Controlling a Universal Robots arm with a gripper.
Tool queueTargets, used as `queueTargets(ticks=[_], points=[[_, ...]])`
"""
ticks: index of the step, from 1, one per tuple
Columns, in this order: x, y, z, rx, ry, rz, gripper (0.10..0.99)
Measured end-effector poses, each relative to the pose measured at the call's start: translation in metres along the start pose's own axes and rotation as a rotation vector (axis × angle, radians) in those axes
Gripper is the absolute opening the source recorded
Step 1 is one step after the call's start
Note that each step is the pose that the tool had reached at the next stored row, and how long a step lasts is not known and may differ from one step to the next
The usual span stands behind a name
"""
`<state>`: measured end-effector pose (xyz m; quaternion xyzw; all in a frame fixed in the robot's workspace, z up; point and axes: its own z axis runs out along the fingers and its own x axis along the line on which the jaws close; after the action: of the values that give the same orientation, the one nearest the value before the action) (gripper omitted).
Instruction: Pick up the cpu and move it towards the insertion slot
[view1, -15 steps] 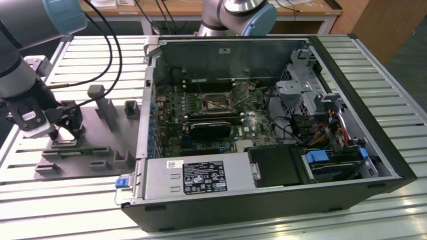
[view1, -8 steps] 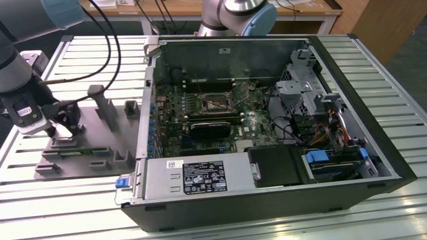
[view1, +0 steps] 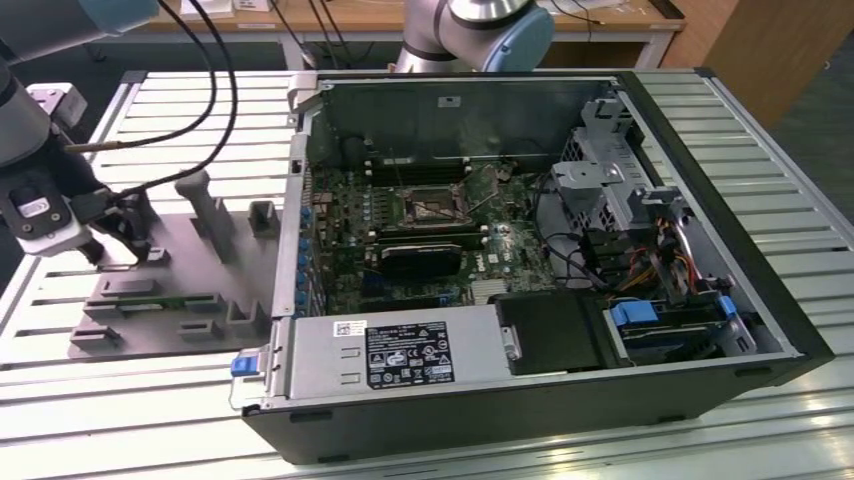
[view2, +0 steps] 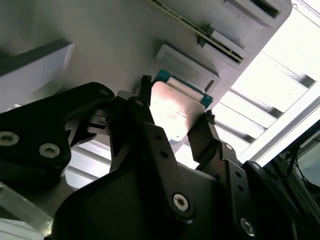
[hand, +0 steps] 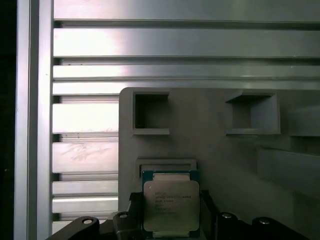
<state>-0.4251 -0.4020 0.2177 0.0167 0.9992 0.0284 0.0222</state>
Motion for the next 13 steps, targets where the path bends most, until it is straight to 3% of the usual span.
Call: queueTargets(ticks=[13], points=[[-0.0016, 0.0021, -0.0367, -0.009, -0.003, -0.001, 0.541]])
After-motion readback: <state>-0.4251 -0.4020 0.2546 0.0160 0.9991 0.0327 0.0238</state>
